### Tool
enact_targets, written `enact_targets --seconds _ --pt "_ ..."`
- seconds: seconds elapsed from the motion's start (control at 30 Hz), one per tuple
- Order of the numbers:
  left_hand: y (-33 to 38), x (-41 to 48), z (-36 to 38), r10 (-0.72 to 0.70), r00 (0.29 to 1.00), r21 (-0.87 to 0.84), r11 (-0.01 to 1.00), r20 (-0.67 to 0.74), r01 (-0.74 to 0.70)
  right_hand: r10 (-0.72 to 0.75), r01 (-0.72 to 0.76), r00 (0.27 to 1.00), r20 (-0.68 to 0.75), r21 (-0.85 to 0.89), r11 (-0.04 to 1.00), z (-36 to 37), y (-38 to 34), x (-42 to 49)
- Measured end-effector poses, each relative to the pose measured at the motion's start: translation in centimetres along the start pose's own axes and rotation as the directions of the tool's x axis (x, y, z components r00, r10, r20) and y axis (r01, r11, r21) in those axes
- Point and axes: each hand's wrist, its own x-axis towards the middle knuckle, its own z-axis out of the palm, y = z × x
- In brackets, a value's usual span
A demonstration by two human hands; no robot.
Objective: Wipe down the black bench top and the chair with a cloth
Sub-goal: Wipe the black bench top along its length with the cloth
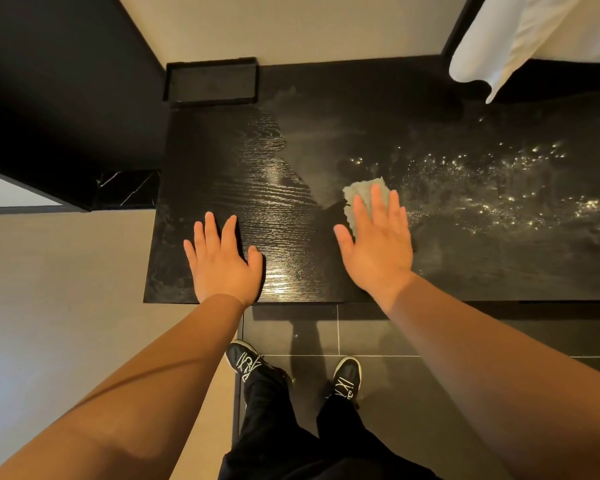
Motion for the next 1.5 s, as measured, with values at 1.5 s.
enact_targets --seconds 1.5 --pt "-0.2 0.1 0.0 0.009 1.000 -0.011 1.000 0.022 -0.009 -0.489 0.498 0.850 0.197 0.004 0.867 0.0 -3.5 5.6"
